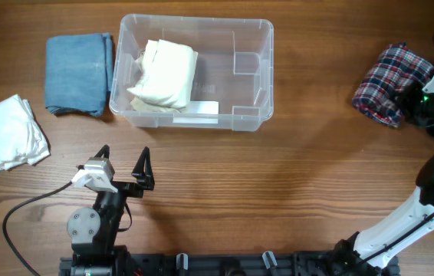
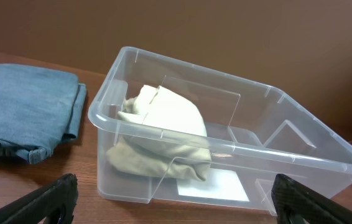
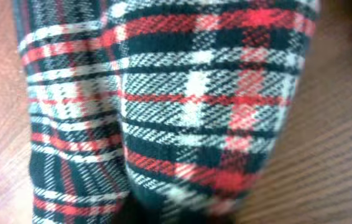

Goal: Pack container
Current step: 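Move the right gripper to the plaid shirt and grasp it, then lift the plaid shirt and lower it beside the cream cloth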

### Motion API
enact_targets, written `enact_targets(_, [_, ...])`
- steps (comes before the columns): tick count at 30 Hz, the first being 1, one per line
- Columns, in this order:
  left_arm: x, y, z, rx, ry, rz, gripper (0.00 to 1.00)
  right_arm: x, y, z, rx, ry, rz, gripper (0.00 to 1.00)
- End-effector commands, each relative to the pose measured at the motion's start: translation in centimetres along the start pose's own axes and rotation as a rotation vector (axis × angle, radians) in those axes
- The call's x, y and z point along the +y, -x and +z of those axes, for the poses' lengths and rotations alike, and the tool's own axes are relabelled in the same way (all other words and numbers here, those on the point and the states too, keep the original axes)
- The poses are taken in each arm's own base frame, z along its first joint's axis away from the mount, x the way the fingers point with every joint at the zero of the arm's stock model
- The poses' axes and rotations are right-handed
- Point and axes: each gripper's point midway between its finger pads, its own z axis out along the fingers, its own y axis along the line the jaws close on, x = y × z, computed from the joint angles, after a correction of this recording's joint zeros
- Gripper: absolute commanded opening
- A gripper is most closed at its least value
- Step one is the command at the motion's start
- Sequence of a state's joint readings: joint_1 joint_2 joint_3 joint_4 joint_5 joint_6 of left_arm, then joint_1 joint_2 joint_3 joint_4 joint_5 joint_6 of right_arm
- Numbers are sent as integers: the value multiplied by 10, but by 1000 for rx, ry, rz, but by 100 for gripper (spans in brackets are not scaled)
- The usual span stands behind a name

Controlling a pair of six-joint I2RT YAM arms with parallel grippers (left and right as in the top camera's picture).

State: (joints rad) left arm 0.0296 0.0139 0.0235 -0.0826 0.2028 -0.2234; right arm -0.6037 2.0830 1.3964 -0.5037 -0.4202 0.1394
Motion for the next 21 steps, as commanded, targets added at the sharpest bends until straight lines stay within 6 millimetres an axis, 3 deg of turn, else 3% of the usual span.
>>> enact_targets(1, [4,0,0,-6,17,6,100,24,-12,14,33,32,-54,4])
enact_targets(3, [4,0,0,-6,17,6,100,35,-13,14,32,62,-72,4])
enact_targets(5, [4,0,0,-6,17,6,100,63,-5,0,11,144,-101,4])
enact_targets(8, [4,0,0,-6,17,6,100,122,17,-63,-96,237,-177,4])
enact_targets(11, [4,0,0,-6,17,6,100,204,12,-144,-208,391,-285,5])
enact_targets(14, [4,0,0,-6,17,6,100,284,-27,-205,-262,526,-409,4])
enact_targets(16, [4,0,0,-6,17,6,100,327,-58,-221,-244,619,-475,4])
enact_targets(18, [4,0,0,-6,17,6,100,364,-91,-224,-194,693,-530,4])
enact_targets(21, [4,0,0,-6,17,6,100,411,-147,-207,-107,718,-571,4])
